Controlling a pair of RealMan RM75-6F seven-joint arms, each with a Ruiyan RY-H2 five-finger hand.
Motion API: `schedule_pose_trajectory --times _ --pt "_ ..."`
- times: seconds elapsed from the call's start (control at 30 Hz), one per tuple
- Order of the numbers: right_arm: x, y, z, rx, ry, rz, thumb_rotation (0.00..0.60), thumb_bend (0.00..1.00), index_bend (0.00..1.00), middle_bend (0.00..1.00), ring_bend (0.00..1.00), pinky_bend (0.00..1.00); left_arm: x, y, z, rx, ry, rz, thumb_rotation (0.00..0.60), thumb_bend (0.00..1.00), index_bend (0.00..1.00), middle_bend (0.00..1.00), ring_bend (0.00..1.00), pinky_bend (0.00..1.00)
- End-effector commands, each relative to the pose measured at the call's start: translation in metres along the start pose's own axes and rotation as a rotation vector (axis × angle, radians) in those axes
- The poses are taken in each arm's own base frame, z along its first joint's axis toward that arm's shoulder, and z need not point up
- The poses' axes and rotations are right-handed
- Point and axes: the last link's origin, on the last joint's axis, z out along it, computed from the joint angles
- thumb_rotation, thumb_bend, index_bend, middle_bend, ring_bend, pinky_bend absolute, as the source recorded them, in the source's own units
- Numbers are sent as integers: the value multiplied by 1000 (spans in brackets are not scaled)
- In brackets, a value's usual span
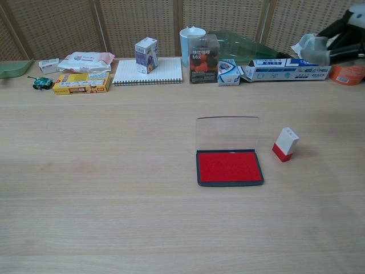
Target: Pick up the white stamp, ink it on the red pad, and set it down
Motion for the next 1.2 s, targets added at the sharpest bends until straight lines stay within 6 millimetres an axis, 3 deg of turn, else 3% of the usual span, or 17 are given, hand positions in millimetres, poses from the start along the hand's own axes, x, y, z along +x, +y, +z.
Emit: schedule_pose_trajectory --times 0.03,0.27,0.7,1.2 --pt "5 16 -16 -47 26 -12 345 401 701 879 914 1000 0 -2 -2 8 -2 -1 262 53 511 552 481 275" --pt "13 35 -41 -84 74 -43 342 396 702 864 897 989 -2 -3 -9 16 1 -9 261 52 510 550 472 265" --pt "18 50 -86 -119 116 -75 345 394 701 858 887 976 6 -1 -21 -4 69 2 264 52 510 549 459 257" --pt "26 60 -102 -127 124 -57 345 394 701 856 883 976 12 9 -27 -27 90 -10 264 52 511 549 458 255"
